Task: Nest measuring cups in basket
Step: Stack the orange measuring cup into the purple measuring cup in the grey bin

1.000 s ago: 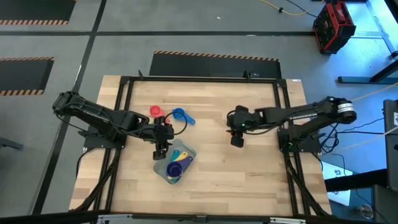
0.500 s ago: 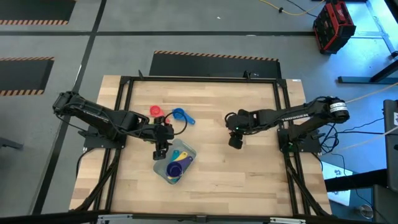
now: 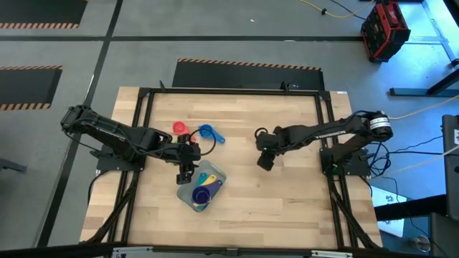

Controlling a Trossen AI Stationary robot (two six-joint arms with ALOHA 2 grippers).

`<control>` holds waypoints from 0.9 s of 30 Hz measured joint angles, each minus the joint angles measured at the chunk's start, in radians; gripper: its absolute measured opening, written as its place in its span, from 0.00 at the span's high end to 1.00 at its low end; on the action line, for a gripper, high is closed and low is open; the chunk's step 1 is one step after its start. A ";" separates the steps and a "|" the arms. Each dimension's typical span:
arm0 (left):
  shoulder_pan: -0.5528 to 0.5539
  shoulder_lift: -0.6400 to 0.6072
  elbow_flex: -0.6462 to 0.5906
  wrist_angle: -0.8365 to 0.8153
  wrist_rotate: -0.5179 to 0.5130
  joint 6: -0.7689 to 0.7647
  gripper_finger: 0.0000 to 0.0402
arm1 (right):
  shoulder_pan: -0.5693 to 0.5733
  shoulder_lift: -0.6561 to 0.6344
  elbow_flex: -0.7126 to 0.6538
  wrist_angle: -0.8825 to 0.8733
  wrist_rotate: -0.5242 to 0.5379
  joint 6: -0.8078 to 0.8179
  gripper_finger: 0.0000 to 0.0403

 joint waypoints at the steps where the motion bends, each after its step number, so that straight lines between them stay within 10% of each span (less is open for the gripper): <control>1: 0.000 0.000 0.000 -0.001 0.000 0.000 0.73 | 0.000 0.013 0.029 -0.032 0.008 0.003 0.64; 27: 0.000 0.000 0.000 -0.001 0.000 0.001 0.73 | -0.008 0.366 0.301 -0.365 0.019 0.034 0.64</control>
